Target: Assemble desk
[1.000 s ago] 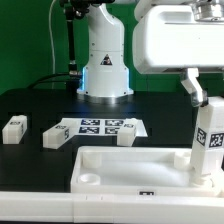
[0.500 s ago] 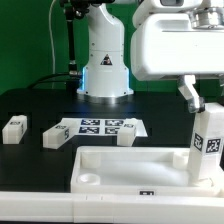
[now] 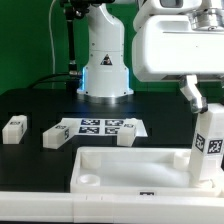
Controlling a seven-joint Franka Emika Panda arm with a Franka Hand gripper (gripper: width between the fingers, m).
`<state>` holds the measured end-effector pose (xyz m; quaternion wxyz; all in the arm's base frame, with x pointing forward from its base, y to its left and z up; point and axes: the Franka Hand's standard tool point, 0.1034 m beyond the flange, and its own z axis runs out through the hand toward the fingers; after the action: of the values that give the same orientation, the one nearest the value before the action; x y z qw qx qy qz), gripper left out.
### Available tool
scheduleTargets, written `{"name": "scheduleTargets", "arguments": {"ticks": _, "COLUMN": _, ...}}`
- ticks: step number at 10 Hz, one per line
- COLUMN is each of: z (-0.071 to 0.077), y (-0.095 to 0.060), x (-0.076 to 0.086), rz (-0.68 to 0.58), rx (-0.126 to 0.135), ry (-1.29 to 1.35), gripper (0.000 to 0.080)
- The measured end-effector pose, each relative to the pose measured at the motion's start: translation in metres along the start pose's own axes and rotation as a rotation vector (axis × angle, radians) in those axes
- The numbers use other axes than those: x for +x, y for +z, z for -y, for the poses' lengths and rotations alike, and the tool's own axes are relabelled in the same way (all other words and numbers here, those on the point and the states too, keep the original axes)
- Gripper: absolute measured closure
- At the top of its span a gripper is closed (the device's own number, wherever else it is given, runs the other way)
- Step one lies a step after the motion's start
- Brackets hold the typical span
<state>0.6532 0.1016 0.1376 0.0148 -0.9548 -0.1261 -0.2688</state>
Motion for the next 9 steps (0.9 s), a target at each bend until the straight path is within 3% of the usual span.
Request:
{"name": "scheduleTargets", "arguments": {"ticks": 6, "z": -0.003, "y": -0.002, "x": -0.012, "rz": -0.061, "rx": -0.018, "ry": 0.005, "gripper": 0.0509}}
{"name": "scheduleTargets", "arguments": {"ticks": 7, "z": -0.003, "y": -0.002, "x": -0.012, "rz": -0.061, "rx": -0.018, "ry": 0.005, "gripper": 0.035}}
{"name": "scheduleTargets", "arguments": {"ticks": 8, "z": -0.003, "y": -0.002, "x": -0.012, "rz": -0.06, "rx": -0.018, "ry": 0.005, "gripper": 0.035}}
{"name": "scheduleTargets", "arguments": {"ticks": 9, "z": -0.003, "y": -0.002, "x": -0.012, "rz": -0.06, "rx": -0.018, "ry": 0.005, "gripper": 0.0199}}
